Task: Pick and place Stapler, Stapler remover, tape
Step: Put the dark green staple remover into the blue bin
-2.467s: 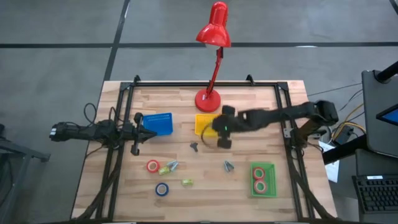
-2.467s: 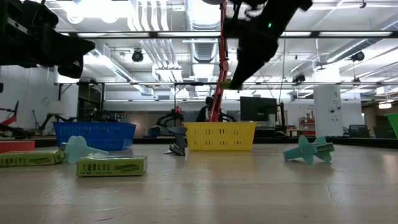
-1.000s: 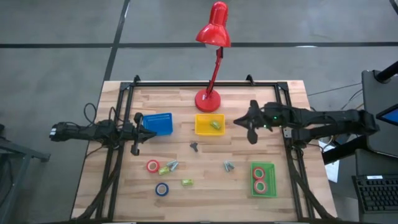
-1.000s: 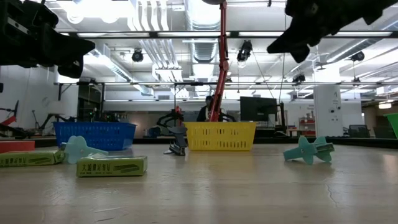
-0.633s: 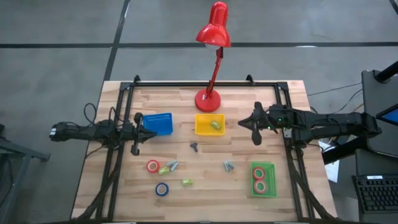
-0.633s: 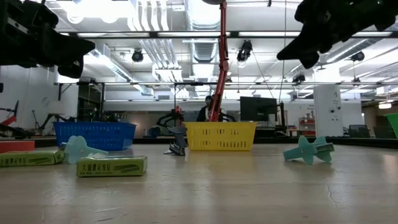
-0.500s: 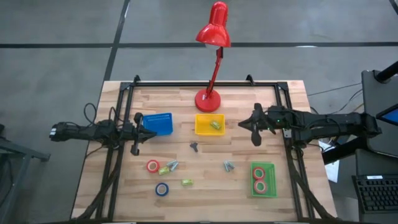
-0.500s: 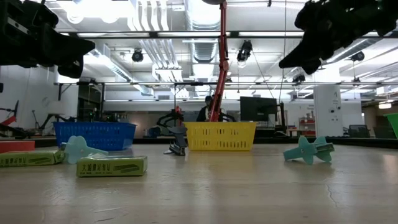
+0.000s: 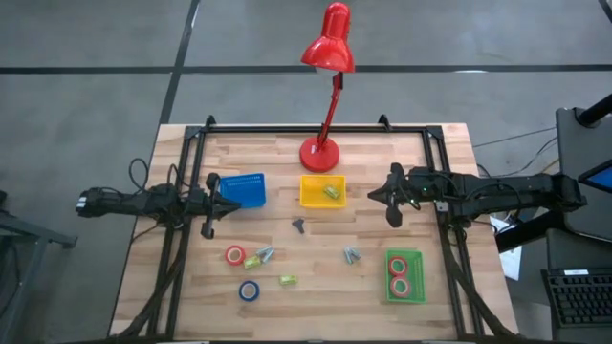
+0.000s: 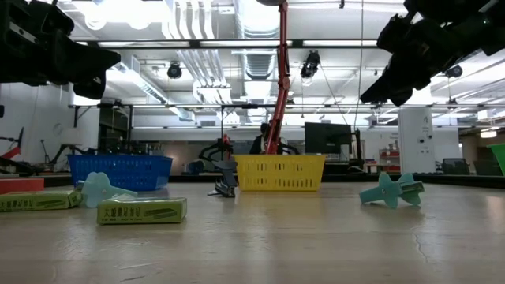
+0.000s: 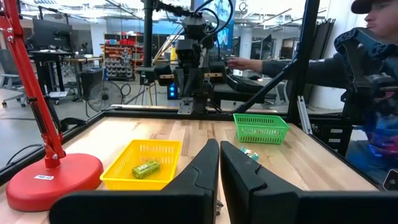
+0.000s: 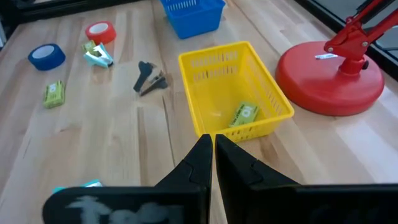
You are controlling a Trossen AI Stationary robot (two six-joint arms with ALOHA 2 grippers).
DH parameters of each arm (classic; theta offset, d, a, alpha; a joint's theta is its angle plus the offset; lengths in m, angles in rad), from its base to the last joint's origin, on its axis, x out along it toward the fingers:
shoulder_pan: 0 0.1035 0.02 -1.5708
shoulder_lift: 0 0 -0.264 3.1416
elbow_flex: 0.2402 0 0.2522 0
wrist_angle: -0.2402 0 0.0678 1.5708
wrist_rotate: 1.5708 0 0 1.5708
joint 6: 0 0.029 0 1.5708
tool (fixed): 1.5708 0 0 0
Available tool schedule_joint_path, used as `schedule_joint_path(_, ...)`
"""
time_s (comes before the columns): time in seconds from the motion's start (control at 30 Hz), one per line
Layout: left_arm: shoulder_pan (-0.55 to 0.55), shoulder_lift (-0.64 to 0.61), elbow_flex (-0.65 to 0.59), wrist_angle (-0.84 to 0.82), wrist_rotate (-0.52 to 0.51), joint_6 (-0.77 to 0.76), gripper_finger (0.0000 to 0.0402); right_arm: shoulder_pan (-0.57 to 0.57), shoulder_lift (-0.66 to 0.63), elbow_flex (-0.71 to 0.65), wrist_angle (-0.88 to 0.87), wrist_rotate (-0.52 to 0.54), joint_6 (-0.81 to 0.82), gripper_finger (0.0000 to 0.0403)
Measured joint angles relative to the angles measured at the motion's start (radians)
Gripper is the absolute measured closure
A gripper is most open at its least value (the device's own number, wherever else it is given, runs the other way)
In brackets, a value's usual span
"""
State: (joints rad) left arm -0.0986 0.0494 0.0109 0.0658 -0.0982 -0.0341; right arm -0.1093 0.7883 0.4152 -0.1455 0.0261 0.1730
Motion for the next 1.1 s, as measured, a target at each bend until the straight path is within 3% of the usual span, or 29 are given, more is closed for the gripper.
schedule_joint_path(0.37, 0.000, 0.000, 0.000, 0.000, 0.000, 0.000, 0.0382, -0.010, -0.051, 0.017, -0.009, 0.027, 0.033, 0.0385)
schedule_joint_path(0.7, 0.000, 0.000, 0.000, 0.000, 0.000, 0.000, 0.0383, -0.009, -0.167, 0.077, -0.155, 0.026, 0.003, 0.0385)
schedule_joint_path(1.1, 0.000, 0.000, 0.000, 0.000, 0.000, 0.000, 0.0383, -0.009, -0.158, 0.103, -0.150, 0.026, 0.000, 0.0385)
